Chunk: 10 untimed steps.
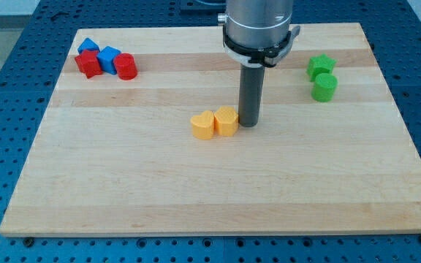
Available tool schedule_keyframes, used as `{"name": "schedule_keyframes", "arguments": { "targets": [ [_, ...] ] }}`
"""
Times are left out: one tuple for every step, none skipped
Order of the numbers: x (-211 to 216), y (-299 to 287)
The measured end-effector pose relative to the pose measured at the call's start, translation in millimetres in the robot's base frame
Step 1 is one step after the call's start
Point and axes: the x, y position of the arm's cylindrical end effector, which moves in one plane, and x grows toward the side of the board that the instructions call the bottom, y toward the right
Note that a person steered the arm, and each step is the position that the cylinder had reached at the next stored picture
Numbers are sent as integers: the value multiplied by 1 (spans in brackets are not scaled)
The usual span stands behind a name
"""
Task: Slide red circle to the center left
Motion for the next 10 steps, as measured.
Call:
{"name": "schedule_keyframes", "arguments": {
  "targets": [
    [0,63],
    [-12,154],
    [-12,165],
    [-13,165],
    [-13,156],
    [-12,106],
    [-12,53],
    [-20,14],
    [-74,-9],
    [-74,-13]
  ]
}}
